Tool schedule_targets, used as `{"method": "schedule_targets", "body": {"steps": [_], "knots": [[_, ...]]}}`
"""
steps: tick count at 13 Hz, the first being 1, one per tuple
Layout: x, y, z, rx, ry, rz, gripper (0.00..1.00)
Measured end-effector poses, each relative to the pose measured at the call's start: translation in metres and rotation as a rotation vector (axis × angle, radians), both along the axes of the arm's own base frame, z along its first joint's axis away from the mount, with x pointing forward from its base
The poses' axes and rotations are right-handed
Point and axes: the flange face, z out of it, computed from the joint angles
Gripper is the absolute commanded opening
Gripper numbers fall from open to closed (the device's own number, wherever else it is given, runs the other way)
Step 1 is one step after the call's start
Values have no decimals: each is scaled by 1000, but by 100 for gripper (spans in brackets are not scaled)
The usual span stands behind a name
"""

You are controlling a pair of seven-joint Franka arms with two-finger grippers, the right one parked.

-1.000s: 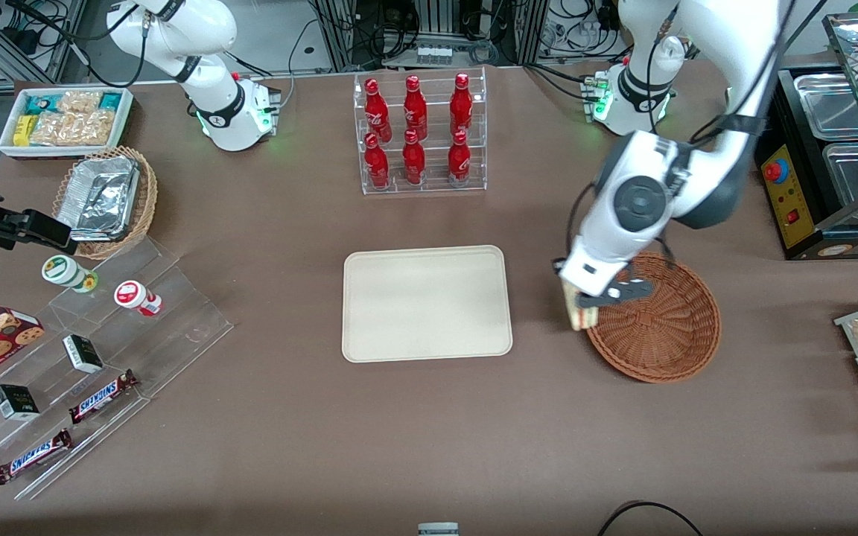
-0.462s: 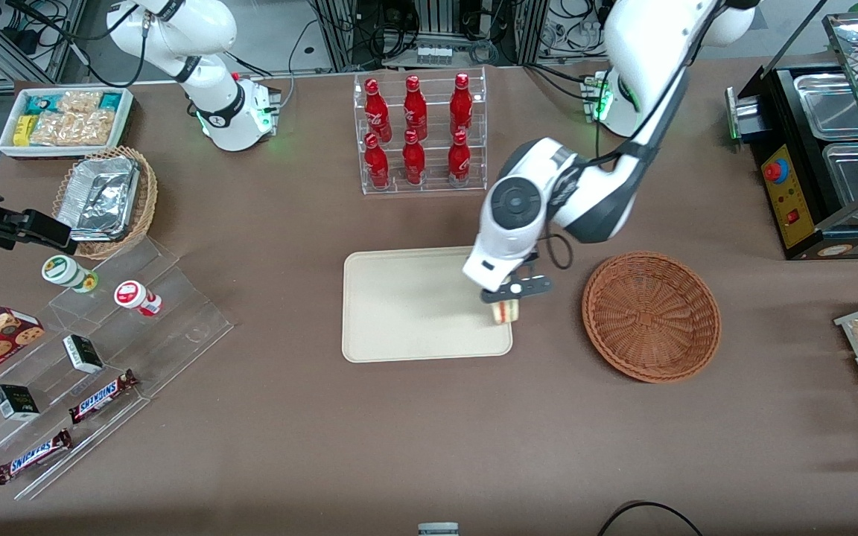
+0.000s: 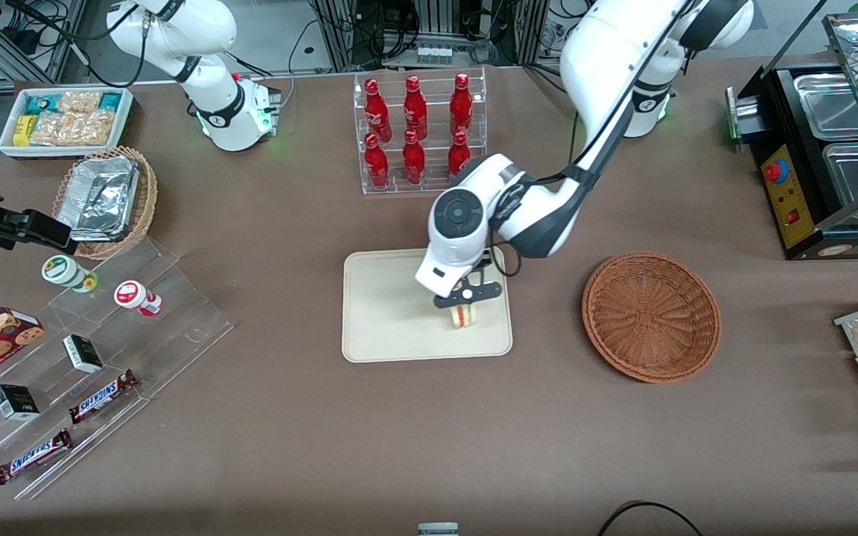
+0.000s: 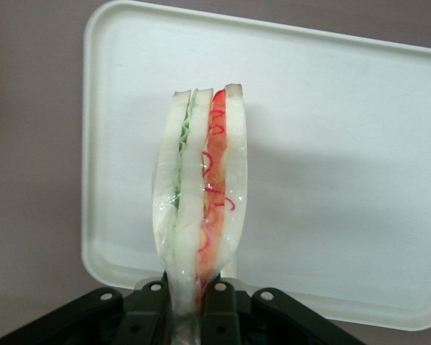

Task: Place sandwich from basket to tray
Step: 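Lower the sandwich onto the cream tray and open the left gripper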

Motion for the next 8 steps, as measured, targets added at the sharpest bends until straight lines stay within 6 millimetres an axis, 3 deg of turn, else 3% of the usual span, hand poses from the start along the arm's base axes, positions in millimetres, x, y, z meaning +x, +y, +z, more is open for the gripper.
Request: {"method": "schedule_targets", "body": {"steps": [4, 8], "knots": [[-10, -37, -22, -34, -19, -1, 0], [-17, -48, -35, -33, -14, -2, 0]]}}
